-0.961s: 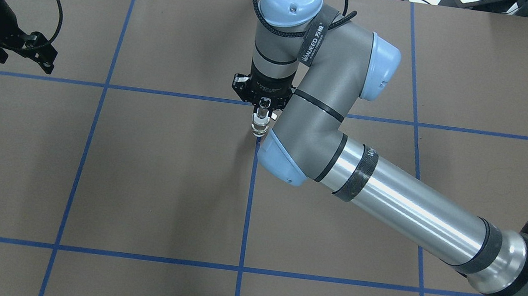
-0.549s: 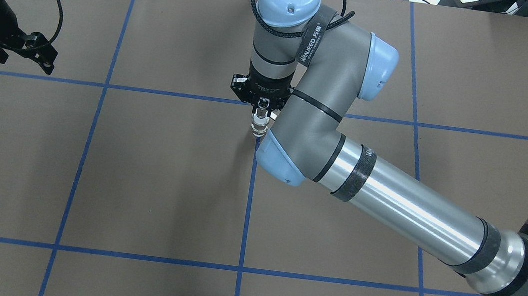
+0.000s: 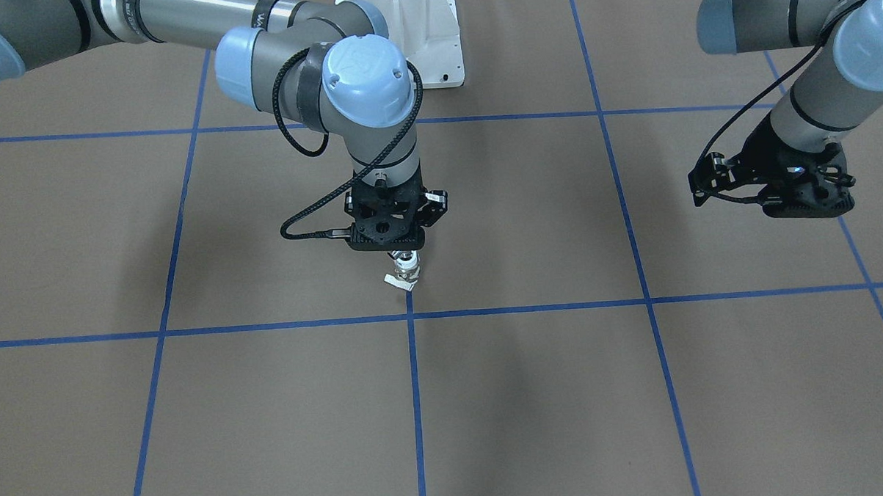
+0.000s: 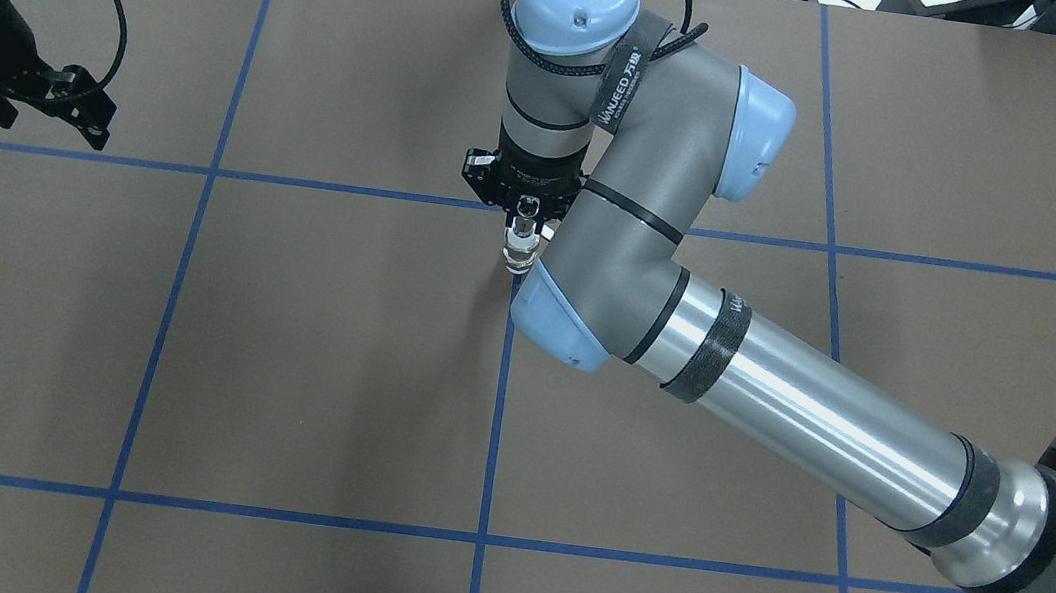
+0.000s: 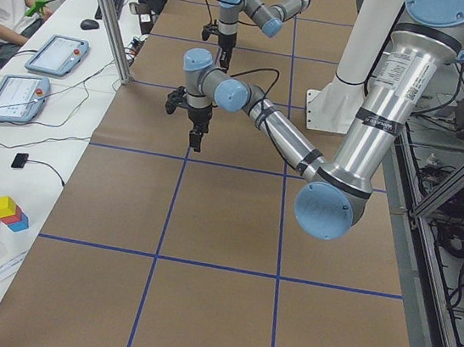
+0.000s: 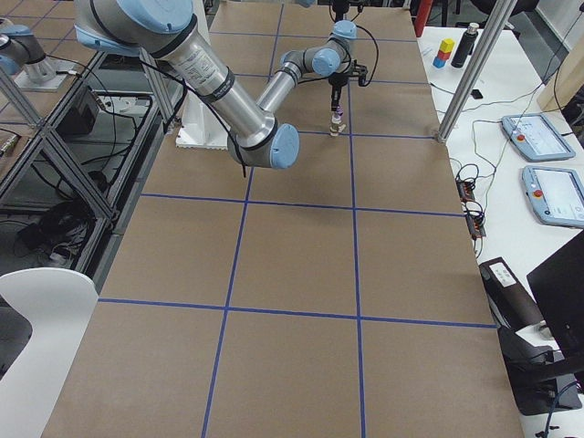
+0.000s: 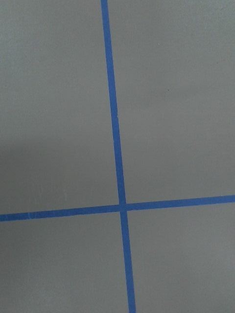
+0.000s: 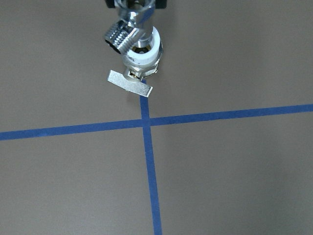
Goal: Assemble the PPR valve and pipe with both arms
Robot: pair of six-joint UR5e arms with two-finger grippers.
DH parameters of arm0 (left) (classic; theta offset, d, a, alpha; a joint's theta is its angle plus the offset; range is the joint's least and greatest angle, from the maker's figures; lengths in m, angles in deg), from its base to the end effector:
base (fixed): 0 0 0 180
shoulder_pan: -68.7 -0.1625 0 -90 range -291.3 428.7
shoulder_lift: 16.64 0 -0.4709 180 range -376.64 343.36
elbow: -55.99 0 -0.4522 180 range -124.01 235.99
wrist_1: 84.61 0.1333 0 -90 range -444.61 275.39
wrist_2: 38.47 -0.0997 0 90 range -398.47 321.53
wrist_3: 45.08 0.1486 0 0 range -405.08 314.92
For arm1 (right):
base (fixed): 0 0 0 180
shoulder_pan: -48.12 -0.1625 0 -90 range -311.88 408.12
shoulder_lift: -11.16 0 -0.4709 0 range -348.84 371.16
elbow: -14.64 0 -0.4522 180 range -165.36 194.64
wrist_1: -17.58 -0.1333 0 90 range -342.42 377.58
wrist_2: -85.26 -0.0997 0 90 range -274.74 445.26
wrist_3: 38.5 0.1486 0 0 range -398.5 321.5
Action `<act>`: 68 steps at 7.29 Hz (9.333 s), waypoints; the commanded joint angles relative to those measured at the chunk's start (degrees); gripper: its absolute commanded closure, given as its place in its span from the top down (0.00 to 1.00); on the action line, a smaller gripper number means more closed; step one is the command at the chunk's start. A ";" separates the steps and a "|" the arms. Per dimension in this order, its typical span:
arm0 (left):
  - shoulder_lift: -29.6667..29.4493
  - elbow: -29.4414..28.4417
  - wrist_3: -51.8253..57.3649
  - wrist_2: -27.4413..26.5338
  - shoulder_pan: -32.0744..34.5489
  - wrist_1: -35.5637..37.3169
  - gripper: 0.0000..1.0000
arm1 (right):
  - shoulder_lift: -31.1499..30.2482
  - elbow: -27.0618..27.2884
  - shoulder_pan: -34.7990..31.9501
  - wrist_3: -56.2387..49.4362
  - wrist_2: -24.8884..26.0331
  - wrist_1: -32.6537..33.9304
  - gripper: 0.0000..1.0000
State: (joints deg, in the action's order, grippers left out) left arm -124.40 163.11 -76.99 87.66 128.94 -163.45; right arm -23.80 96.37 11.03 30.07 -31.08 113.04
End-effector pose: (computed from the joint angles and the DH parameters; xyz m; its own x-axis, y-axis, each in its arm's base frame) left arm 0.2850 -0.5906 0.4221 0.7355 0.0950 -0.6709 -0.0774 0.9954 0.0561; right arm -0.6442 -0.5714 0.1371 0.6699 0.0960 0.7363 -0.0667 0.9954 -0.0691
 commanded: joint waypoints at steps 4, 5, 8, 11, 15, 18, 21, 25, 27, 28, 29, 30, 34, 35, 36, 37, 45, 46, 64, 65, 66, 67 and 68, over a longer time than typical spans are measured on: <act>0.00 -0.07 -0.09 0.00 -0.03 0.00 1.00 | 0.06 -0.86 0.00 -0.01 0.15 -0.45 0.00; 0.00 -0.07 -0.09 0.00 -0.03 0.00 1.00 | 0.06 -1.04 0.00 -0.01 0.15 -0.80 0.00; 0.00 -0.07 -0.09 0.00 -0.03 0.00 1.00 | 0.15 -1.30 0.00 -0.01 0.15 -0.89 0.00; 0.00 -0.07 -0.09 0.00 -0.03 0.00 1.00 | 0.24 -1.57 0.09 -0.10 0.15 -0.89 0.00; 0.00 -0.07 -0.18 0.00 -0.03 0.00 1.00 | 0.24 -1.83 0.26 -0.28 0.15 -0.98 0.00; 0.00 -0.16 -0.18 0.00 -0.03 0.00 1.00 | -0.11 -2.36 0.44 -0.63 0.23 -3.18 0.16; 0.00 -0.16 -0.18 0.00 -0.03 0.09 1.00 | -0.11 -2.36 0.44 -0.80 0.15 -3.18 0.28; 0.00 -0.07 -0.18 0.09 -0.03 0.09 1.00 | -0.11 -2.27 0.44 -0.72 0.23 -3.09 0.42; 0.00 -0.16 -0.18 0.00 -0.03 0.09 1.00 | -0.11 -2.36 0.44 -0.72 0.23 -3.09 0.46; 0.00 -0.16 -0.26 0.09 -0.03 0.09 1.00 | -0.11 -2.27 0.44 -0.72 0.23 -3.09 0.46; 0.00 -0.07 -0.26 0.00 -0.03 0.09 1.00 | -0.11 -2.19 0.44 -0.80 0.23 -3.09 0.46; 0.00 -0.07 -0.26 0.09 -0.03 0.09 1.00 | -0.11 -2.18 0.44 -0.80 0.23 -3.09 0.46; 0.00 -0.07 -0.26 0.09 -0.03 0.09 1.00 | 0.06 -1.13 0.18 -0.63 0.23 -3.00 1.00; 0.00 -0.07 -0.26 0.09 -0.03 0.09 1.00 | -0.63 1.57 -1.04 -0.63 -0.38 -2.65 1.00; 0.00 -0.07 -0.26 0.09 -0.03 0.09 1.00 | -4.30 6.64 -2.19 -0.54 -0.64 -2.56 1.00; 0.00 0.01 -0.18 0.09 -0.03 0.00 1.00 | -10.95 13.39 -3.68 -1.06 -0.73 -2.56 1.00; 16.16 5.38 24.54 0.61 13.55 -2.64 1.00 | -47.36 22.34 -30.72 -46.38 -8.44 -3.27 1.00; 18.00 5.29 26.00 0.79 15.07 -2.72 1.00 | -49.23 21.55 -34.76 -52.07 -10.03 -3.27 1.00; 18.46 4.15 25.58 5.36 17.37 -3.16 1.00 | -50.30 19.44 -42.19 -56.35 -18.05 -3.44 1.00; 18.46 4.15 25.49 5.27 17.37 -3.16 1.00 | -50.30 19.44 -42.19 -56.35 -18.05 -3.44 1.00; 18.46 4.23 25.49 5.36 17.37 -3.16 1.00 | -50.30 19.61 -42.19 -56.26 -18.05 -3.44 1.00; 18.46 4.23 25.40 5.36 17.37 -3.16 1.00 | -50.30 19.70 -42.19 -56.26 -18.05 -3.44 1.00; 18.46 4.32 25.40 5.36 17.46 -3.16 1.00 | -50.39 19.79 -42.19 -56.26 -18.05 -3.44 1.00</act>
State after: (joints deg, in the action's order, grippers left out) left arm -105.94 167.36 -51.56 93.01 146.32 -166.62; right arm -74.11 116.04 -31.16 -26.21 -49.13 109.60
